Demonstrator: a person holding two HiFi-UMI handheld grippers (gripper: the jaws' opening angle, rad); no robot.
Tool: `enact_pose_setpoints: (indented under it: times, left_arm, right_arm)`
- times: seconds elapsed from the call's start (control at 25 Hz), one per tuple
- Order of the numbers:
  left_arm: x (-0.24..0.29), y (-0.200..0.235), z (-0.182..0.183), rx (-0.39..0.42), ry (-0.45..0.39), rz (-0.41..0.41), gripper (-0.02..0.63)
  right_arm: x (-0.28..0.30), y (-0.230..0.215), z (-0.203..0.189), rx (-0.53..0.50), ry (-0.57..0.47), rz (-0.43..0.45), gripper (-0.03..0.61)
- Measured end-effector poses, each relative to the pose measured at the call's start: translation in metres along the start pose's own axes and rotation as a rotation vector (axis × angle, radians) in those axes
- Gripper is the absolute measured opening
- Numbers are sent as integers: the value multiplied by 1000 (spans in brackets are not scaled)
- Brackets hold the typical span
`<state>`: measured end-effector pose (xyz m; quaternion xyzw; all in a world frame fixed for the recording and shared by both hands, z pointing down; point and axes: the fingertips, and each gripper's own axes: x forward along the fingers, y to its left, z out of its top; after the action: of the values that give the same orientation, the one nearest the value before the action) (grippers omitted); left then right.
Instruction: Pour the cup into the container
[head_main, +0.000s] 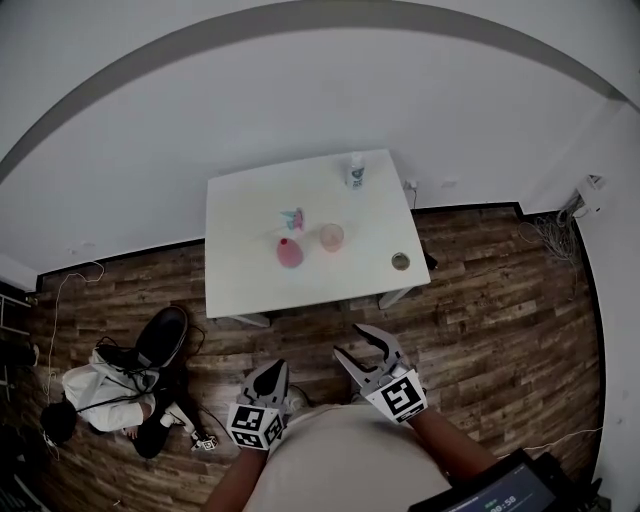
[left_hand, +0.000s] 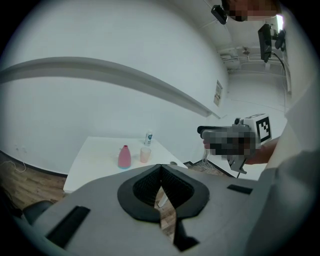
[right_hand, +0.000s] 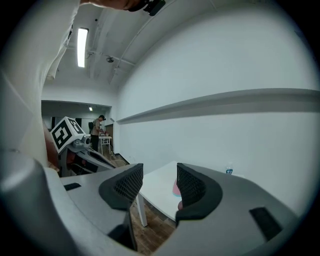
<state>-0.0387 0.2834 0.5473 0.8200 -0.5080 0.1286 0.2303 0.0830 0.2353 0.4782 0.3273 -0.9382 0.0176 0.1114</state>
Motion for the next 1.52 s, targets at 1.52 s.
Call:
enact_pose_setpoints:
  times: [1.52]
  left_arm:
    - [23,22,5,106,55,-164,12]
  right_arm:
    - [2,-11,-50,10,226,-303,193]
